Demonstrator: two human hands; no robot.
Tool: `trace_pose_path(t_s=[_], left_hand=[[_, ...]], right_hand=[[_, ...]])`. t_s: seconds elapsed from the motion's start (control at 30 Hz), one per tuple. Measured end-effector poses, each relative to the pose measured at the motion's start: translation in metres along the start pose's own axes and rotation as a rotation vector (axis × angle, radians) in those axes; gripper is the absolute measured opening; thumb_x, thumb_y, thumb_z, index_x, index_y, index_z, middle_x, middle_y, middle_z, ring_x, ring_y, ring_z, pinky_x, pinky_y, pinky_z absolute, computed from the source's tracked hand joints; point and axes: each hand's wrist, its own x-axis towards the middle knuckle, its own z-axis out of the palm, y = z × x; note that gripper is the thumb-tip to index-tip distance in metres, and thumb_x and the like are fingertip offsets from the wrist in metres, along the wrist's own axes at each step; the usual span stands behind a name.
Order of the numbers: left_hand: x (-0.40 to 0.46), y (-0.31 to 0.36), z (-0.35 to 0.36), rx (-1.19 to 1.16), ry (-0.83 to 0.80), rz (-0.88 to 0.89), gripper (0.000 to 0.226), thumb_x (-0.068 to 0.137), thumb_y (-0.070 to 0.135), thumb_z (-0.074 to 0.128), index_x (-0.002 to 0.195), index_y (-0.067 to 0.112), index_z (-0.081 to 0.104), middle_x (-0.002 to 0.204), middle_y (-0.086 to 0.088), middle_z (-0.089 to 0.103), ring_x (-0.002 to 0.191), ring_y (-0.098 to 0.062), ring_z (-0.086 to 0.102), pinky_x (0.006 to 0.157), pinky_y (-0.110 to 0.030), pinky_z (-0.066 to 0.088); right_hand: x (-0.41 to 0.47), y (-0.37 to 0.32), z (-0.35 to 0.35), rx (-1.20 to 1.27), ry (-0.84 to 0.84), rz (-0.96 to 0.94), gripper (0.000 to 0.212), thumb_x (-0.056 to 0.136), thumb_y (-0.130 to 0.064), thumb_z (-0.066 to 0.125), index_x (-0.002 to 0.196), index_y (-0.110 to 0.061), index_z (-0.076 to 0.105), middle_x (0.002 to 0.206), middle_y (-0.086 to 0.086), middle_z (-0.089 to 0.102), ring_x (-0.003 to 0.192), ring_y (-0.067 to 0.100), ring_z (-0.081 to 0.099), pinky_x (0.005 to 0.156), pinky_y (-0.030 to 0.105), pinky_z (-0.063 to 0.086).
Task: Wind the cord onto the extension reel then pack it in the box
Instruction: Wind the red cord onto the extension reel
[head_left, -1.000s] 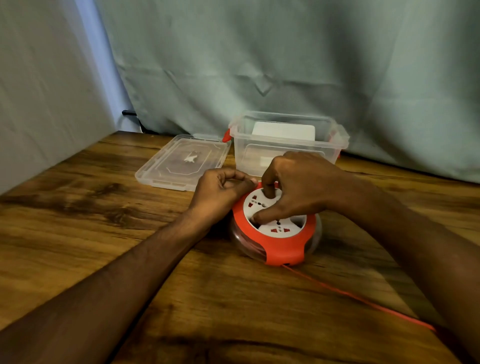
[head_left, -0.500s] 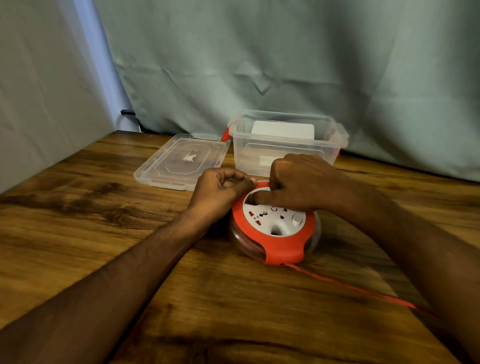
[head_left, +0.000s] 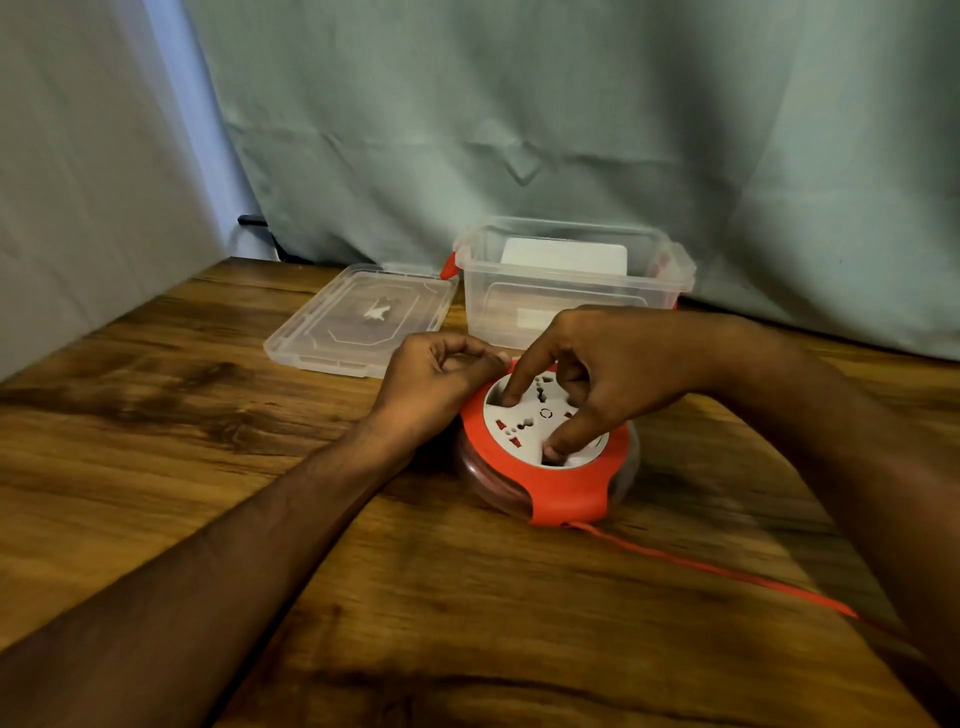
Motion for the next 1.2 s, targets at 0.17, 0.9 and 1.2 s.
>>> trace_pose_path(t_s=[0.17,0.9,1.2], left_hand=[[0.001,-0.002,-0.001,-0.003,0.003,0.008,0.013,0.091,0.024,0.075,0.098,0.014,0.08,0.087,-0.004,0.082,0.081,-0.017,0.08,0.071,-0.031,0.062],[0.0,-0.001,0.002,0.008,0.007,-0.005,0.015,0.092,0.024,0.075,0.1,0.012,0.079,0.087,-0.002,0.082,0.078,-0.015,0.08,0.066,-0.023,0.06],[0.0,-0.001,0.001,0.007,0.026,-0.011,0.014,0.09,0.025,0.077,0.098,0.013,0.08,0.086,-0.002,0.082,0.076,-0.014,0.079,0.064,-0.023,0.059]], right_hand=[[0.002,-0.003,0.002,-0.109,0.056,0.005,0.056,0.07,-0.055,0.084,0.121,-0.037,0.07,0.069,-0.054,0.048,0.074,-0.029,0.048,0.056,0.001,0.038],[0.02,0.009,0.028,-0.447,0.383,0.224,0.063,0.069,-0.093,0.041,0.07,-0.03,0.049,0.068,-0.012,0.051,0.062,0.007,0.049,0.052,0.024,0.03],[0.014,0.006,0.018,-0.4,0.33,0.204,0.056,0.077,-0.085,0.05,0.061,-0.032,0.049,0.06,-0.015,0.048,0.061,0.004,0.053,0.052,0.024,0.034]])
